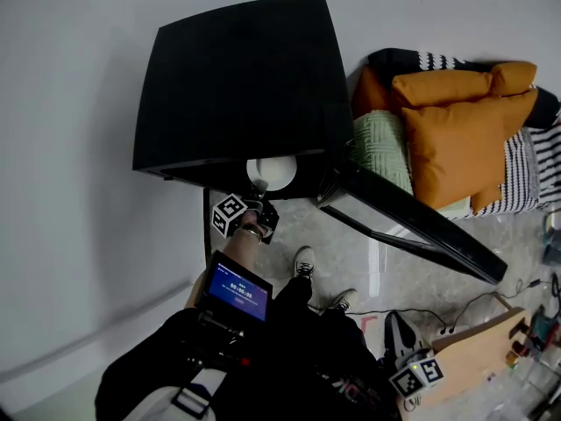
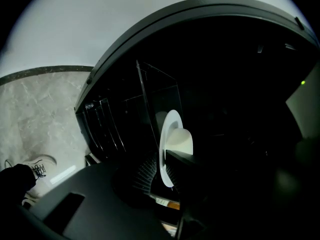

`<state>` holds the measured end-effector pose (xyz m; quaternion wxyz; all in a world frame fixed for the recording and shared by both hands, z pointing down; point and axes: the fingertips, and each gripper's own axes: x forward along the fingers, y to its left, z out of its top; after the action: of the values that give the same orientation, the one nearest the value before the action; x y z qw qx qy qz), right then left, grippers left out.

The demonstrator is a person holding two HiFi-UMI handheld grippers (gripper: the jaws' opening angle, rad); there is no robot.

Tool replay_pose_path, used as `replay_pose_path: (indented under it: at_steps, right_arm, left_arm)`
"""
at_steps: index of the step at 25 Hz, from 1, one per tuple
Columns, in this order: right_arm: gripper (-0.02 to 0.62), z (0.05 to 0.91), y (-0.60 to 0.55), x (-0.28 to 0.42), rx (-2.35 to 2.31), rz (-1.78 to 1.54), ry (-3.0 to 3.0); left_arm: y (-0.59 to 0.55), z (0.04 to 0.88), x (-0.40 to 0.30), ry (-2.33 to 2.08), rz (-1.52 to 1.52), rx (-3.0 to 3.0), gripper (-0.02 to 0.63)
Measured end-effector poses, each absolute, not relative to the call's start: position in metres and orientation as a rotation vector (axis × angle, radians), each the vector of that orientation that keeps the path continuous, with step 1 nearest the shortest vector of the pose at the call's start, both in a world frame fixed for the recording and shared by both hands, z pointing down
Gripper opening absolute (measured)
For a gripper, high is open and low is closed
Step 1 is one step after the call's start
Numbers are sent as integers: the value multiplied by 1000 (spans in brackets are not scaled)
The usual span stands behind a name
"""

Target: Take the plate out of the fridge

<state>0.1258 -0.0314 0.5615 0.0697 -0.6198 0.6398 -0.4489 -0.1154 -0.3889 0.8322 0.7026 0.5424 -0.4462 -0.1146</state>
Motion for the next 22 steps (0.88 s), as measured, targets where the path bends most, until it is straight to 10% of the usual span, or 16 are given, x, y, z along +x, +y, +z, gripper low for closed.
replay_pose_path:
  at_steps: [22]
  right_arm:
    - [3,566,-28,116,-1829,-1402,2006]
  left_arm:
    - [-377,832,-119,-931,-375,1193,18]
